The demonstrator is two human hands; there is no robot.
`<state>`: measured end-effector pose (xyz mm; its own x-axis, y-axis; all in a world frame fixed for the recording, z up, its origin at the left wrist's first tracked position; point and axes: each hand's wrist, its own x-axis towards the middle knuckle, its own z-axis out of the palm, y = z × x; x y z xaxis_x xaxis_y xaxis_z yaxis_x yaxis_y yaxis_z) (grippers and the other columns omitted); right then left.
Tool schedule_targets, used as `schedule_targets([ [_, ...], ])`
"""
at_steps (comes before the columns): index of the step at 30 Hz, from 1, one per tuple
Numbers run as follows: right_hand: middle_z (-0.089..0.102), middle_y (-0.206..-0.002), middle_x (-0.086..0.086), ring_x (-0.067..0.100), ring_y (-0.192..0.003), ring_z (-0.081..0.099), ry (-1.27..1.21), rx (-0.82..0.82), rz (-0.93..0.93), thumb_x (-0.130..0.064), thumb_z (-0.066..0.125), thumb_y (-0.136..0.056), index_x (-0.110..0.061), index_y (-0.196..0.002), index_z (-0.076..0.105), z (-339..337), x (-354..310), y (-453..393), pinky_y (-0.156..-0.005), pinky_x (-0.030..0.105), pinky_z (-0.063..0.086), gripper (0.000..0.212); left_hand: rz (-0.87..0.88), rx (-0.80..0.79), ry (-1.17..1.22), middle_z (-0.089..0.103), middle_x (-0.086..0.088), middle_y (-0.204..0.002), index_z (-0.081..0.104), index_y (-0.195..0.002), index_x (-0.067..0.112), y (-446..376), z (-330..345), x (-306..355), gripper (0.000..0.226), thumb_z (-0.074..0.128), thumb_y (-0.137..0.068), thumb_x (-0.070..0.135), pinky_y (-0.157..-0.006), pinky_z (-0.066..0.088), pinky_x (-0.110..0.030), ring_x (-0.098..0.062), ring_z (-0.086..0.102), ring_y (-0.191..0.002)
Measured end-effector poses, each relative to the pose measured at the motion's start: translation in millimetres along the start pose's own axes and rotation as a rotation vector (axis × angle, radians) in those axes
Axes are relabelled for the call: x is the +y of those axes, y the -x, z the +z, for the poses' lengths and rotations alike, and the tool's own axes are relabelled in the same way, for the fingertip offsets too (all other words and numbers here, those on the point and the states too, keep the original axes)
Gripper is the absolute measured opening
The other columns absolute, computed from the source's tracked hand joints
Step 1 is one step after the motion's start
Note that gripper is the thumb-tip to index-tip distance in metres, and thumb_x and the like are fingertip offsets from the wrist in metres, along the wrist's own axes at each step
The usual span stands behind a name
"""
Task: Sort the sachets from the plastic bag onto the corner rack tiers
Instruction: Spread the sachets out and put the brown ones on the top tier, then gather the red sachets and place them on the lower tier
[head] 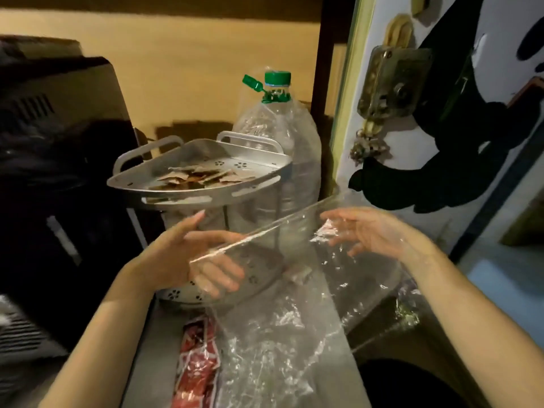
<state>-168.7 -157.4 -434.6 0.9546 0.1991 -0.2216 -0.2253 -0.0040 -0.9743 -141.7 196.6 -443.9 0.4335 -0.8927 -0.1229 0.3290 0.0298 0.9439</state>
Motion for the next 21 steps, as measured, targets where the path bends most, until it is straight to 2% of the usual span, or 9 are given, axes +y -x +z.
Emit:
schedule_targets([
  [3,0.068,-0.104,0.002,0.009,-0.082,0.067,0.165,0.083,0.133,-0.023,0.046,-0.093,-0.01,-0.117,0.06,3,35,-12,-0.071,0.025,0.058,0.03,-0.231,0.058,-0.161,0.066,-0.023,-0.11,0.059,-0.121,0.016,-5,20,-29,0.074,0.064,-0.066,0.066,-0.073,0.056,-0.038,-0.034,0.068,-0.089],
  [5,0.064,-0.1,0.006,0.014,-0.08,0.063,0.124,0.1,0.218,-0.021,0.046,-0.094,-0.011,-0.107,0.06,12,52,-16,-0.06,0.02,0.057,0.022,-0.292,0.101,-0.288,0.073,-0.001,-0.101,0.067,-0.108,0.026,-9,37,-49,0.052,0.064,-0.069,0.062,-0.07,0.055,-0.022,-0.015,0.07,-0.087],
  [7,0.061,-0.092,0.006,0.015,-0.077,0.059,0.067,0.065,0.268,-0.016,0.045,-0.095,-0.007,-0.107,0.058,25,60,-16,-0.049,0.017,0.053,0.02,-0.245,0.232,-0.337,0.074,0.018,-0.086,0.068,-0.096,0.029,-13,48,-72,0.019,0.062,-0.081,0.04,-0.072,0.051,-0.01,0.0,0.068,-0.082],
  [9,0.066,-0.083,0.004,0.013,-0.071,0.064,0.027,0.015,0.277,-0.015,0.045,-0.095,-0.006,-0.093,0.061,40,63,-14,-0.049,0.016,0.053,0.018,-0.205,0.304,-0.311,0.074,0.014,-0.084,0.065,-0.096,0.021,-13,50,-94,0.014,0.057,-0.086,0.014,-0.076,0.051,-0.014,-0.006,0.068,-0.082],
  [11,0.071,-0.091,0.011,0.016,-0.077,0.069,0.049,-0.005,0.281,-0.017,0.052,-0.091,-0.004,-0.096,0.065,50,65,-14,-0.069,0.025,0.058,0.019,-0.17,0.347,-0.168,0.074,0.006,-0.078,0.068,-0.089,0.018,-5,48,-112,0.026,0.052,-0.085,-0.003,-0.067,0.053,-0.017,-0.009,0.068,-0.071],
  [13,0.069,-0.107,0.015,0.028,-0.095,0.065,-0.013,-0.061,0.313,-0.037,0.055,-0.083,-0.006,-0.111,0.064,53,75,-13,-0.085,0.042,0.053,0.043,-0.115,0.405,0.002,0.074,-0.001,-0.083,0.07,-0.092,0.015,5,41,-126,0.023,0.058,-0.08,-0.002,-0.065,0.055,-0.023,-0.013,0.069,-0.071],
  [17,0.065,-0.111,0.022,0.039,-0.099,0.061,-0.41,-0.08,0.448,-0.078,0.039,-0.068,-0.002,-0.119,0.061,53,127,-13,-0.078,0.044,0.052,0.094,-0.054,0.594,0.29,0.071,-0.008,-0.094,0.063,-0.111,0.013,17,27,-154,0.042,0.071,-0.07,0.01,-0.07,0.055,-0.033,-0.019,0.068,-0.079],
  [19,0.062,-0.116,0.024,0.04,-0.102,0.061,-0.593,-0.081,0.443,-0.084,0.038,-0.063,-0.002,-0.121,0.059,66,152,-10,-0.08,0.045,0.053,0.102,-0.058,0.715,0.279,0.07,-0.005,-0.094,0.063,-0.111,0.016,21,27,-167,0.044,0.071,-0.068,0.011,-0.076,0.049,-0.033,-0.018,0.063,-0.082],
  [21,0.061,-0.118,0.022,0.038,-0.1,0.063,-0.635,-0.051,0.414,-0.079,0.042,-0.065,-0.006,-0.119,0.057,86,166,-11,-0.076,0.042,0.055,0.092,-0.045,0.812,0.26,0.071,-0.002,-0.09,0.064,-0.107,0.017,24,30,-176,0.041,0.068,-0.067,0.013,-0.08,0.045,-0.032,-0.018,0.059,-0.082],
])
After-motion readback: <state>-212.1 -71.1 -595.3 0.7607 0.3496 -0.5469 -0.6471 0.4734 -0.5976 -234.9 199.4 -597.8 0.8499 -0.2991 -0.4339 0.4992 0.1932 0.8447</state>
